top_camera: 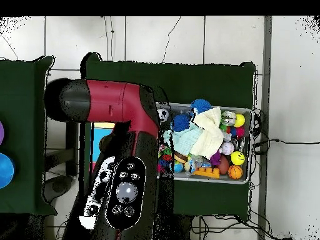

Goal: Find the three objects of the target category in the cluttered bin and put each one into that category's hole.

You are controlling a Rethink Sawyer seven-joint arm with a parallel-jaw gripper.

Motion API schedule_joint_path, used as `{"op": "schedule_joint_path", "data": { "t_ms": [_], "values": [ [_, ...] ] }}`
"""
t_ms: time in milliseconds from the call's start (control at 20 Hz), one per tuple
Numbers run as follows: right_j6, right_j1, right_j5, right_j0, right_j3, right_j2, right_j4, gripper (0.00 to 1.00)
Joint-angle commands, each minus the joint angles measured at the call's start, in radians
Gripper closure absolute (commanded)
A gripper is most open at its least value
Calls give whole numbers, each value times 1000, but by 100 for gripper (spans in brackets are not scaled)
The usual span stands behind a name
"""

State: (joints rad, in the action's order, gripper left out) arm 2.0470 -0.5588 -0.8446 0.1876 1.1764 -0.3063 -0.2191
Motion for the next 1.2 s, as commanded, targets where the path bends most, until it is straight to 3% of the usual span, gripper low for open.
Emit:
{"op": "schedule_joint_path", "data": {
  "t_ms": [50, 600, 1200],
  "values": [
    [215, 34, -1, -15, 117, 48, -22, 100],
    [165, 60, -12, -51, 102, 85, -42, 100],
    [153, 159, 191, -83, 86, 93, -17, 100]
  ]
}}
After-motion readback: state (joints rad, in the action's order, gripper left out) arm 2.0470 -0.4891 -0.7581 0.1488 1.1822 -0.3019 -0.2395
